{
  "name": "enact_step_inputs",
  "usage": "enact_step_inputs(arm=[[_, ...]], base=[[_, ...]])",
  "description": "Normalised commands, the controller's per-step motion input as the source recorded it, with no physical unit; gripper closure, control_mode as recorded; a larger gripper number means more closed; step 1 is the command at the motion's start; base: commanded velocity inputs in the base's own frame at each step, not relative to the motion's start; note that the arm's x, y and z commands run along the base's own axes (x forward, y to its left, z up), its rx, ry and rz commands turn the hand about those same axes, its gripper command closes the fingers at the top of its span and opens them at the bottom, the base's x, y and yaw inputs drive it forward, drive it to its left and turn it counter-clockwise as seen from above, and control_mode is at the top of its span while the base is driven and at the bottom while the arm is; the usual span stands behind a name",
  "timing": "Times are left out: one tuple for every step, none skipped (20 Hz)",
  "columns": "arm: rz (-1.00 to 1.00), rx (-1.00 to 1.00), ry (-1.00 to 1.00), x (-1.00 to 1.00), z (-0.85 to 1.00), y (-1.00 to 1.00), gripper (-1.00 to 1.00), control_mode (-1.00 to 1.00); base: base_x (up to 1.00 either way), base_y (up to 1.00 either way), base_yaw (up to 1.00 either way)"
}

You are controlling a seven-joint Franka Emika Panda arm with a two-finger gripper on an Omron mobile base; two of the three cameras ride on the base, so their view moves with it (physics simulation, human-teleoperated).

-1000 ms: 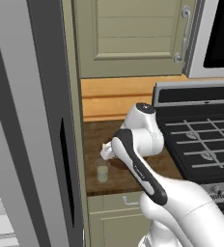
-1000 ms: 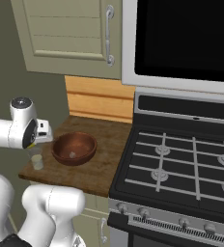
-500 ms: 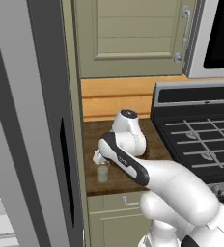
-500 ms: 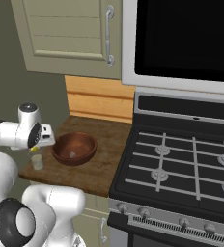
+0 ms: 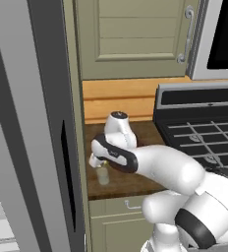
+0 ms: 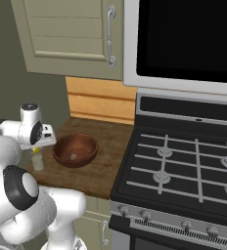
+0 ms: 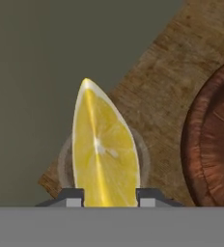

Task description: Grab a lemon wedge from the fridge and one ice cube from the ice bowl, and put them in the glass of lemonade.

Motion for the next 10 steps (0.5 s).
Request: enact_step_inputs(arm=[[0.04,-0.05,0.0,-0.34,-0.31,0.0,1.0,-1.0],[0.05,-0.07,0.0,-0.7,-0.41,0.0,1.0,-1.0],[0.05,-0.07,0.0,-0.71,-0.37,0.0,1.0,-1.0],[0.04,-0.03,0.0,-0.61,-0.26,0.0,1.0,-1.0],[0.02,-0.03,-0.02,-0.34,-0.11,0.0,1.0,-1.0],[0.0,0.0,-0.01,0.0,0.0,0.0,1.0,-1.0],[0.0,0.0,-0.01,0.0,0.0,0.0,-1.0,-1.0],[0.0,0.0,0.0,0.0,0.0,0.0,-1.0,-1.0],[0.0,0.0,0.0,0.0,0.0,0.0,-1.0,-1.0],[0.0,0.0,0.0,0.0,0.0,0.0,-1.0,-1.0]], base=[[0.0,0.0,0.0],[0.0,0.0,0.0],[0.0,0.0,0.0],[0.0,0.0,0.0],[0.0,0.0,0.0],[0.0,0.0,0.0],[0.0,0.0,0.0],[0.0,0.0,0.0],[0.0,0.0,0.0],[0.0,0.0,0.0]])
